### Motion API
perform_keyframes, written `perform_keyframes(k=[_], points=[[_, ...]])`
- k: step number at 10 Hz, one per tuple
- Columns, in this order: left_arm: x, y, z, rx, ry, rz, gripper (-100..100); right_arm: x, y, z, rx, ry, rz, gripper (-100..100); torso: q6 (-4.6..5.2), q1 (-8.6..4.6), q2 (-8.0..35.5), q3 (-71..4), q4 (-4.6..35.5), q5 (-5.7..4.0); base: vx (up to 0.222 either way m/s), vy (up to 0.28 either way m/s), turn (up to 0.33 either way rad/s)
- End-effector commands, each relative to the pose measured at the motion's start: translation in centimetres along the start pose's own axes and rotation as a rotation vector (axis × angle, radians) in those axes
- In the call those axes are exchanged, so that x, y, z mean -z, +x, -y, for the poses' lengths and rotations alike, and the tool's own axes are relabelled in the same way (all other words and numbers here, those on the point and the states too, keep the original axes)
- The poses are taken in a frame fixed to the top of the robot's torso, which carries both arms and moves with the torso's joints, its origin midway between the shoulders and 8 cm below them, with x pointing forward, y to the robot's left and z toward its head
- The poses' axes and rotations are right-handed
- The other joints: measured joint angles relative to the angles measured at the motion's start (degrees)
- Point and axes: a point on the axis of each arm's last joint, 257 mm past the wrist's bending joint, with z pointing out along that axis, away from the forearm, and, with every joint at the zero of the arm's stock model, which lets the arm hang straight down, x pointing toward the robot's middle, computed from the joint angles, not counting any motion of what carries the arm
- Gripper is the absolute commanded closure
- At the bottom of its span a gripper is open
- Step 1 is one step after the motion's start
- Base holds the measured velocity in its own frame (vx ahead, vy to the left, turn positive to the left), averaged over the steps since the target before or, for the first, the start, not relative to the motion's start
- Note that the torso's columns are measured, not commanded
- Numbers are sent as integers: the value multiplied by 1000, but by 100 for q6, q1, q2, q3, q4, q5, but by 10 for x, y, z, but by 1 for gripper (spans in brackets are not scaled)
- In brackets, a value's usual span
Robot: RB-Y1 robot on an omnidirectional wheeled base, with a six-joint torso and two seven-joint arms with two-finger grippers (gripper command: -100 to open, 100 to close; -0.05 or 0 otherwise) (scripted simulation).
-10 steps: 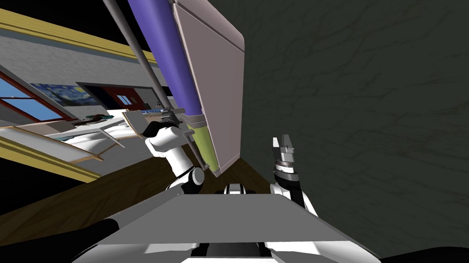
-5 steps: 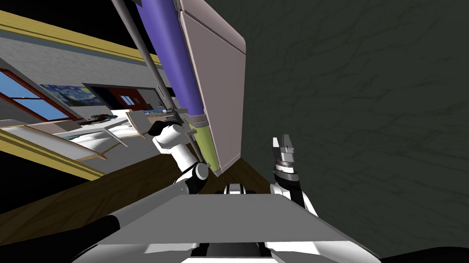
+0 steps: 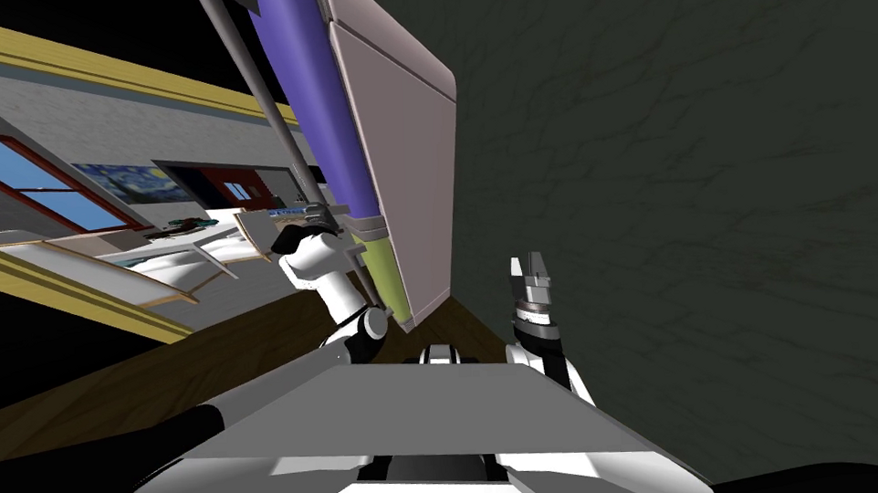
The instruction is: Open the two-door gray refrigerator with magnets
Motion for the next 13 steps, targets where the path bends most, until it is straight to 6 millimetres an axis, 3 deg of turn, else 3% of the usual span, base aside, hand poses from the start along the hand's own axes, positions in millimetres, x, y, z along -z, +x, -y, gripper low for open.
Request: perform_keyframes(k=[1,10,12,13], points=[[6,-10,-5,-9,-9,4,100,0,0,0,0,0,0,0,-3,2,7,5,2,1,11,-14,-13],[27,-26,-9,-10,-12,2,100,0,0,0,0,0,0,0,-4,-27,36,28,17,-11,11,-12,-10],[26,-26,-2,-4,2,5,100,0,0,0,0,0,0,0,-6,-30,49,41,10,-2,11,-4,4],[24,-13,0,10,5,-28,100,0,0,0,0,0,0,0,-5,-27,48,37,18,-9,-37,164,-6]])
